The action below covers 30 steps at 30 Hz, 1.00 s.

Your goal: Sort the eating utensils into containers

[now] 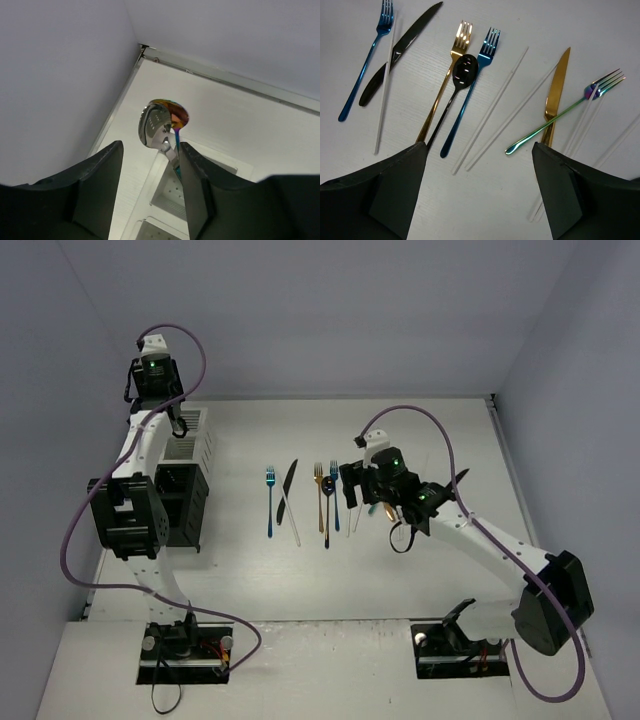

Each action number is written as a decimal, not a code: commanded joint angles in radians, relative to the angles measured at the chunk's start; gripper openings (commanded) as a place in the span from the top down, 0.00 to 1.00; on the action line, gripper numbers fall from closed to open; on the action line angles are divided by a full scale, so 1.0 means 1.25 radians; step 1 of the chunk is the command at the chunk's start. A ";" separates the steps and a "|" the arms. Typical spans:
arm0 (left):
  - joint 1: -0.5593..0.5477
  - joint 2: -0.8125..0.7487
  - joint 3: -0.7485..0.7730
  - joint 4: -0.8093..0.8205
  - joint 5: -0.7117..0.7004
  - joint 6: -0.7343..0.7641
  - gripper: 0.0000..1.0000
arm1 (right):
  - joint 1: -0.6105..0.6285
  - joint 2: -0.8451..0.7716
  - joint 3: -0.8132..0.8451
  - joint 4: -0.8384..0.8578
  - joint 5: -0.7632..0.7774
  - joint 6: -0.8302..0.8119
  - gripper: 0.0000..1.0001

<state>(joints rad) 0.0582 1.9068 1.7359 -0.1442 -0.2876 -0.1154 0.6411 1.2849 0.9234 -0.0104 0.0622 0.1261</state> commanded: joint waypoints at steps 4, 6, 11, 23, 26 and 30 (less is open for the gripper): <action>-0.021 -0.127 0.033 -0.019 0.050 -0.082 0.35 | -0.002 0.063 0.024 0.039 0.075 0.125 0.27; -0.048 -0.163 0.037 -0.056 0.056 -0.086 0.33 | -0.002 0.067 0.023 0.040 0.083 0.152 0.34; -0.155 -0.304 -0.018 -0.149 0.113 -0.103 0.30 | 0.019 0.102 0.033 0.039 0.089 0.213 0.48; -0.454 -0.443 -0.305 -0.197 0.303 -0.281 0.26 | -0.009 0.070 -0.065 0.025 0.200 0.358 0.55; -0.531 -0.354 -0.292 -0.198 0.285 -0.293 0.27 | -0.069 0.007 -0.119 0.012 0.191 0.363 0.54; -0.574 -0.217 -0.230 -0.199 0.338 -0.281 0.33 | -0.148 -0.108 -0.155 -0.024 0.181 0.341 0.54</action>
<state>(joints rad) -0.6256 1.5193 1.3615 -0.4052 0.0703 -0.4427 0.5196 1.2954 0.7447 -0.0299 0.2419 0.5435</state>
